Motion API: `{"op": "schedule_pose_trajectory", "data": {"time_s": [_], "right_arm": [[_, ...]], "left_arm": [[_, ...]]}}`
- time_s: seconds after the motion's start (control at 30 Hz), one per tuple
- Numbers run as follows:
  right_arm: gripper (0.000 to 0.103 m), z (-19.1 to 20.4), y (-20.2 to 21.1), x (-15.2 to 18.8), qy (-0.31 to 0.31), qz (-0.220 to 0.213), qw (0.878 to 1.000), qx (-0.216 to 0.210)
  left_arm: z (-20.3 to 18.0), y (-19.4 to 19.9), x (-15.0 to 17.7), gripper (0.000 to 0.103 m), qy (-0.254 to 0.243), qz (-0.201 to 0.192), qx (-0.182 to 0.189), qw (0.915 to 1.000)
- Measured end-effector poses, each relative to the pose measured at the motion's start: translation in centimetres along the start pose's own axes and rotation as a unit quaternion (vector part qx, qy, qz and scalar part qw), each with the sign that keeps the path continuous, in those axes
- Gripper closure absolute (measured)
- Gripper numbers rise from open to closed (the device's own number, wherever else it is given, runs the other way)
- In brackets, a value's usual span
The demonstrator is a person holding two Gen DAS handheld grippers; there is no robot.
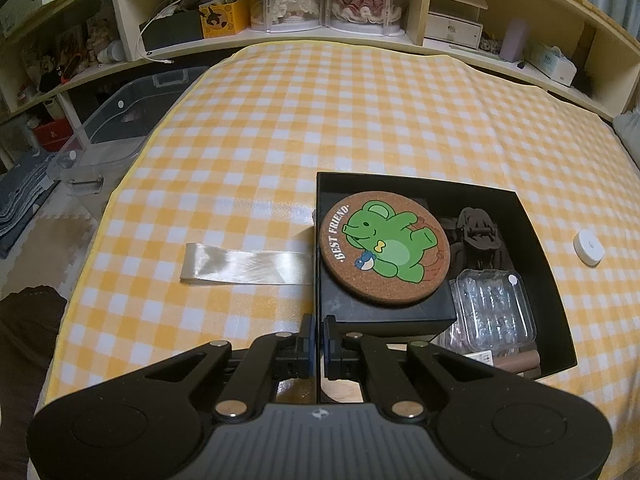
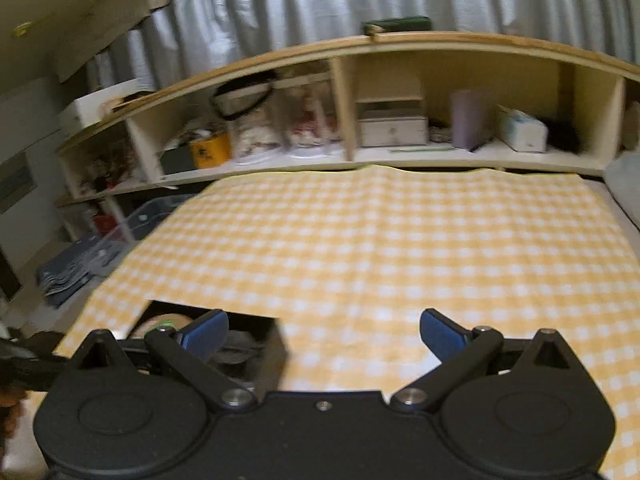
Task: Organize rigid objects
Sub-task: 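Move the right tool to the white tape measure and grasp it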
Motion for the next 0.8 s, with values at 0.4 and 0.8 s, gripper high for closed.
{"op": "schedule_pose_trajectory", "data": {"time_s": [0.4,0.8], "right_arm": [[0.0,-9.6,-7.0,2.5,-0.037,0.029,0.993,0.108],[0.018,-11.6,-11.5,6.6,-0.016,0.082,0.99,0.111]], "left_arm": [[-0.2,0.0,0.0,0.099,-0.01,0.0,-0.007,0.9999],[-0.4,-0.5,-0.1,0.099,-0.02,0.006,-0.014,0.9997]]}}
Point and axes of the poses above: each gripper's, at about its wrist camera, not at the fingertips, and y roughly against the way its jaws point, z to its left, x to its underside, the point moved 6 cm from there along -y, roughly the way its jaws point, and after that the axes turned 12 degrees about -y, right-handed, at the moved point
